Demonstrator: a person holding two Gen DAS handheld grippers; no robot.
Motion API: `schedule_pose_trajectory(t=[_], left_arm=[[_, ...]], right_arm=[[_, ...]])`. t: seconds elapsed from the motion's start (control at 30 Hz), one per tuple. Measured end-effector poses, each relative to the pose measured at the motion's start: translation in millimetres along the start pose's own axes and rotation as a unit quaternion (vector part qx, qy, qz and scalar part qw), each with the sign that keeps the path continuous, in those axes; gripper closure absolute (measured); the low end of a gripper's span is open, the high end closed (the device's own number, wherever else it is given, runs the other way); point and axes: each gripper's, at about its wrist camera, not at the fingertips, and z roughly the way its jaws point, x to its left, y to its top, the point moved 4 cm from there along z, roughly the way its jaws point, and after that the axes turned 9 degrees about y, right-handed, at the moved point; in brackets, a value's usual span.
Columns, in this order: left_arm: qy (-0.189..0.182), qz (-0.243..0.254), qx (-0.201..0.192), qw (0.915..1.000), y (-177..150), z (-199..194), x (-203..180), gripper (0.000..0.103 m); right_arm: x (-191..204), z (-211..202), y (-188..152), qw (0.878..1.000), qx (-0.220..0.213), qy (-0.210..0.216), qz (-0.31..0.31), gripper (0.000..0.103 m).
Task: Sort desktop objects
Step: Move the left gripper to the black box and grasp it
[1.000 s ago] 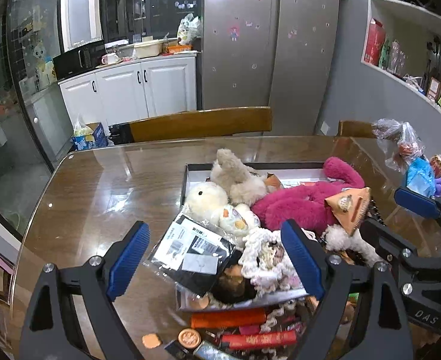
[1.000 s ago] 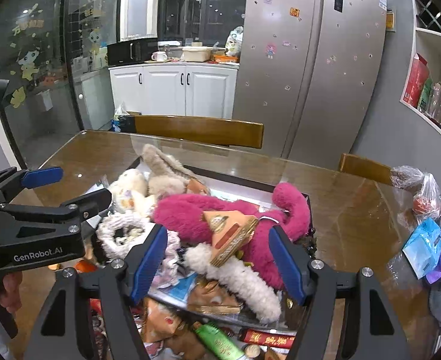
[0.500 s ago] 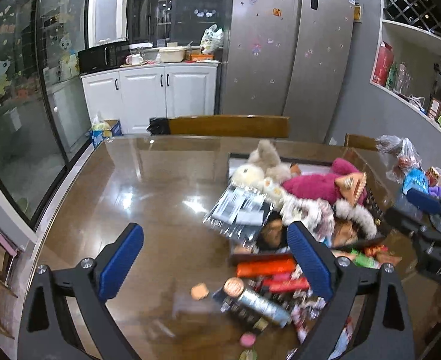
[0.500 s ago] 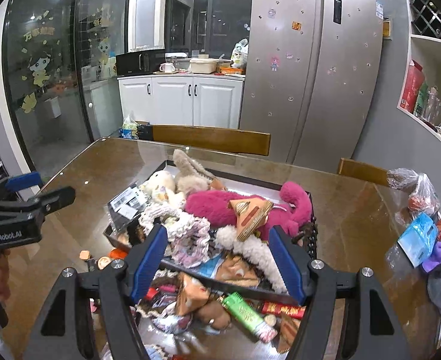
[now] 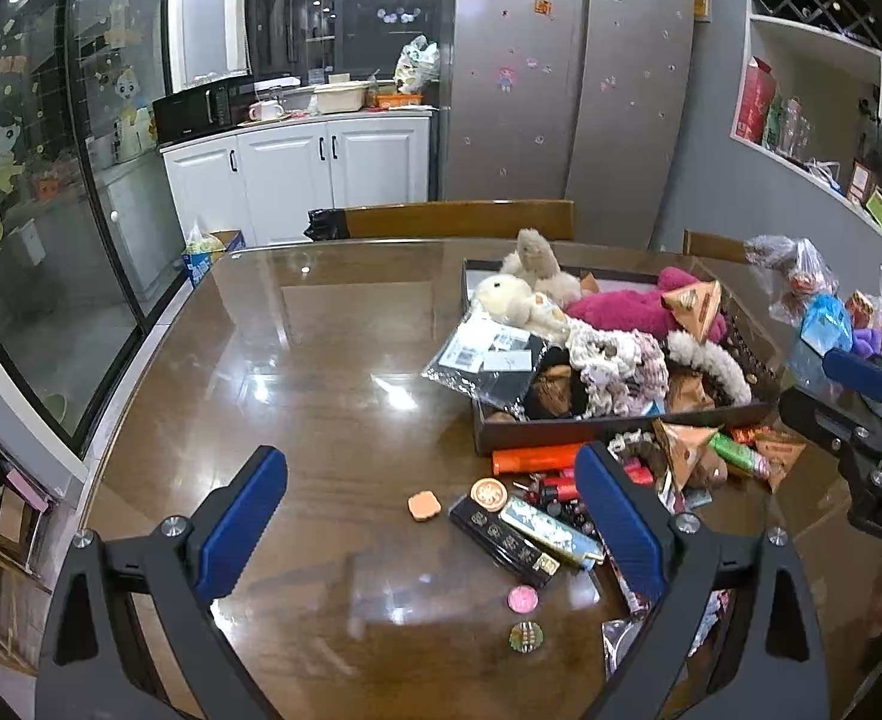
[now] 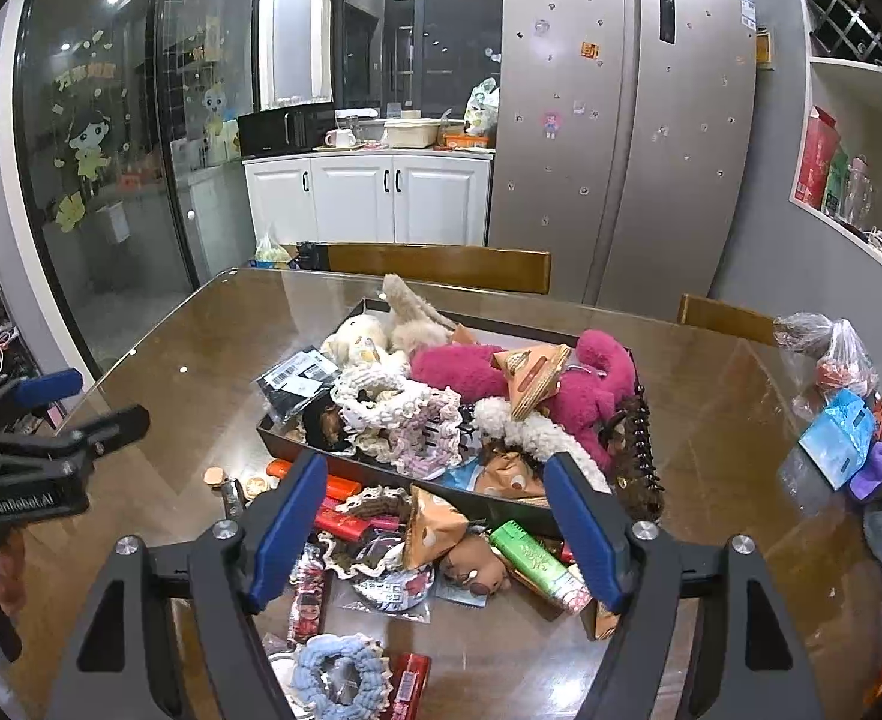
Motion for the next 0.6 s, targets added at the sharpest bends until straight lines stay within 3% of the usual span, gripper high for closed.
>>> schedule_pose_trajectory(t=[0.27,0.47,0.6], left_arm=[[-0.031,0.010,0.034,0.9989,-20,30,-11,0.005],[-0.029,0.023,0.057,0.9977,-31,55,-21,0.005],[-0.008,0.033,0.081,0.9962,-32,75,-29,0.005]], right_arm=[[4,19,-14,1.000,0.030,-0.002,-0.008,0.022],[-6,37,-23,0.999,0.045,-0.007,0.001,0.022],[-13,53,-27,0.998,0.060,-0.008,0.005,0.022]])
